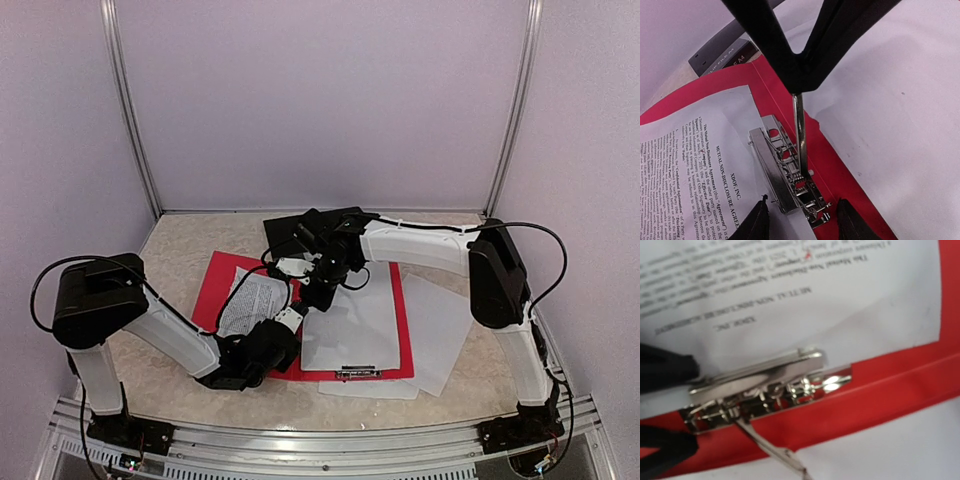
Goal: Put the files into the folder
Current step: Clamp the file and folder with some files.
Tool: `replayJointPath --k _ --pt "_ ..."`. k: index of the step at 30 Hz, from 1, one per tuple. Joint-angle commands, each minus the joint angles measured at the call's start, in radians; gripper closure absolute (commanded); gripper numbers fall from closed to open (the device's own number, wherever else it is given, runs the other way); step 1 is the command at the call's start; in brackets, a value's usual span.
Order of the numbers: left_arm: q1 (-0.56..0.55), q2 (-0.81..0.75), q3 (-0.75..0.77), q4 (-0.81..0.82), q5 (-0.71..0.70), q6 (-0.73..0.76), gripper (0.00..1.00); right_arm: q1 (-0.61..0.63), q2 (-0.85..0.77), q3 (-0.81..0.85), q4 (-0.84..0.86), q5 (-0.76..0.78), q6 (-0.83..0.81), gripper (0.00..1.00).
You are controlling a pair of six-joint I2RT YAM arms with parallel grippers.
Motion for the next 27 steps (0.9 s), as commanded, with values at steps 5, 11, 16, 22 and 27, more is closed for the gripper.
replayJointPath --k 5,11,16,22,27 --pt "0.036 0.014 -0.121 0.059 0.139 -0.063 0.65 0.024 0.002 0.058 -0.028 -0.043 0.019 1.0" --pt "0.038 0.008 -0.187 0.191 0.233 -0.051 0.68 0.025 0.026 0.121 -0.042 -0.064 0.028 1.0" --pt "0.038 0.025 -0.231 0.301 0.286 -0.012 0.73 0.025 0.046 0.171 -0.062 -0.07 0.039 1.0" --pt "0.037 0.044 -0.232 0.314 0.315 -0.008 0.77 0.025 0.058 0.183 -0.062 -0.081 0.042 1.0" --pt "0.039 0.037 -0.227 0.301 0.299 -0.012 0.77 0.023 0.049 0.153 -0.057 -0.078 0.041 1.0"
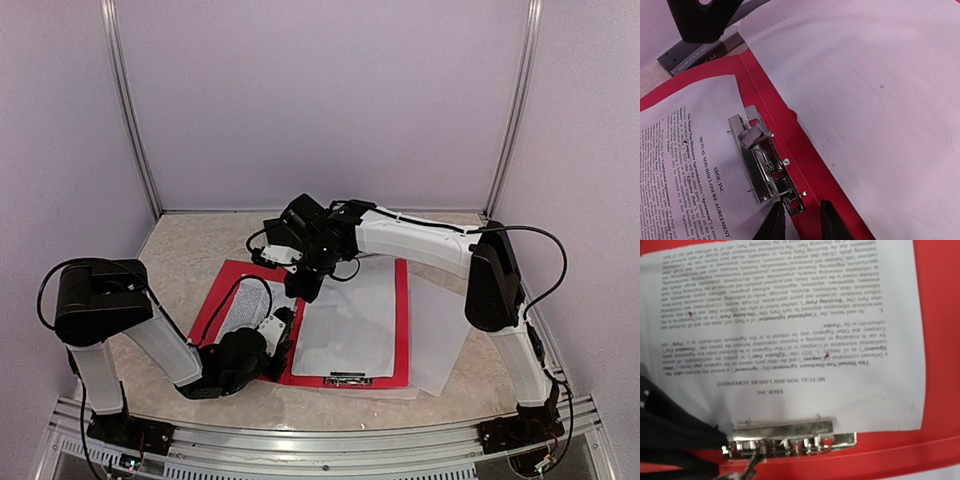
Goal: Put the files into the folder
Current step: Clamp the file and folder with some files.
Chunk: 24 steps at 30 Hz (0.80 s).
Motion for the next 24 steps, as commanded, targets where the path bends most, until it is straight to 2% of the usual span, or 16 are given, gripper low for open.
replayJointPath --k 1,7,16,19,24 --pt "0.001 0.032 -0.019 -0.082 0.041 0.008 0.77 -0.001 0.007 -0.032 0.011 -0.018 0.017 1.0" --pt "0.0 0.017 -0.037 -0.059 0.02 0.008 0.77 -0.027 -0.068 -0.154 0.089 -0.13 0.033 0.95" --pt "-0.002 -0.01 -0.052 -0.038 0.028 0.005 0.76 -0.05 -0.136 -0.269 0.18 -0.216 0.056 0.7" --pt "-0.001 -0.013 -0.063 -0.012 0.031 0.002 0.76 -0.049 -0.148 -0.293 0.202 -0.246 0.054 0.57" --pt "0.0 -0.001 -0.065 0.004 0.04 -0.002 0.76 -0.052 -0.153 -0.314 0.245 -0.29 0.058 0.53"
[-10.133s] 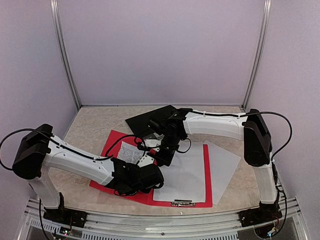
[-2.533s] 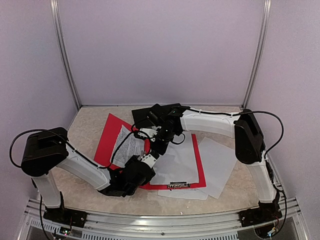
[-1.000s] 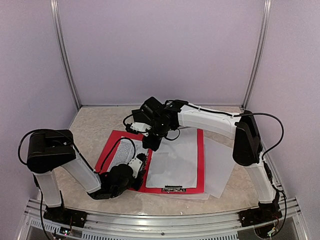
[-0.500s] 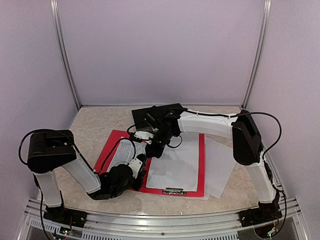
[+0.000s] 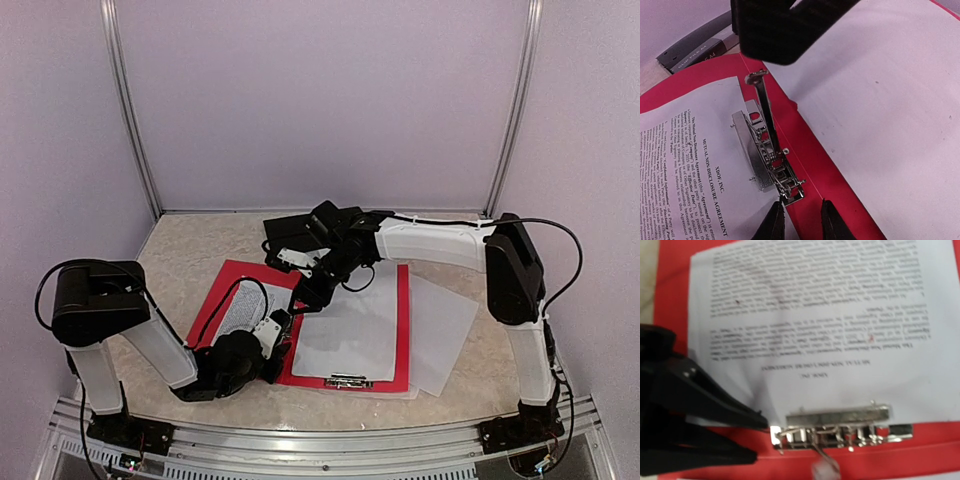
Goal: Put the files into the folder
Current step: Clamp the file and folder with some files.
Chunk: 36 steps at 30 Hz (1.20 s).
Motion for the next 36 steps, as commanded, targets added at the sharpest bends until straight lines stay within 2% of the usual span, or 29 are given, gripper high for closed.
replayJointPath --k 1,11,22,30,36 --pt "0.001 0.017 -0.024 -0.034 0.029 -0.004 0.76 -0.003 -0.028 -0.019 0.044 -0.059 0.006 0.53" --pt "0.013 0.018 -0.035 -0.033 0.055 -0.026 0.76 -0.005 0.003 0.003 0.015 -0.012 -0.006 0.51" --pt "0.026 0.013 -0.041 -0.03 0.061 -0.04 0.76 -0.006 0.054 0.047 -0.01 0.011 -0.027 0.53" --pt "0.029 0.014 -0.043 -0.027 0.064 -0.043 0.76 -0.006 0.089 0.09 -0.033 0.017 -0.036 0.6" --pt "0.031 0.015 -0.043 -0.028 0.069 -0.043 0.76 -0.007 0.103 0.105 -0.048 0.035 -0.037 0.72"
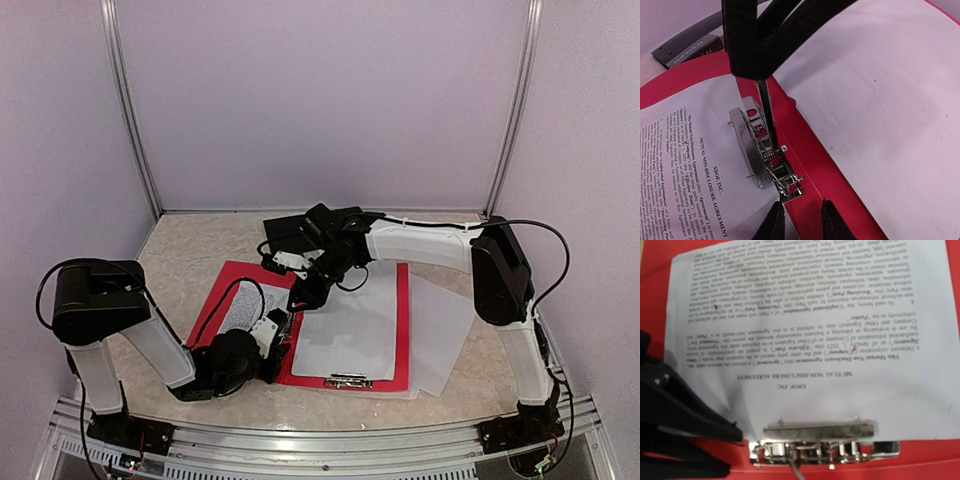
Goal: Put the files into the folder
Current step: Clamp the file and folder with some files.
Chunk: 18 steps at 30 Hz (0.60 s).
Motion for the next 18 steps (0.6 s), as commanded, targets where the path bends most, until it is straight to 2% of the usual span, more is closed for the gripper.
replayJointPath --k 1,10,18 --pt "0.011 0.015 -0.022 -0.059 0.018 -0.004 0.76 -0.005 0.034 0.029 -0.03 0.02 -0.004 0.73" --pt "0.011 0.016 -0.022 -0.059 0.024 -0.005 0.77 -0.016 0.051 0.058 -0.039 0.038 0.0 0.88" --pt "0.012 0.016 -0.02 -0.06 0.027 -0.004 0.77 -0.025 0.072 0.075 -0.045 0.047 0.0 0.96"
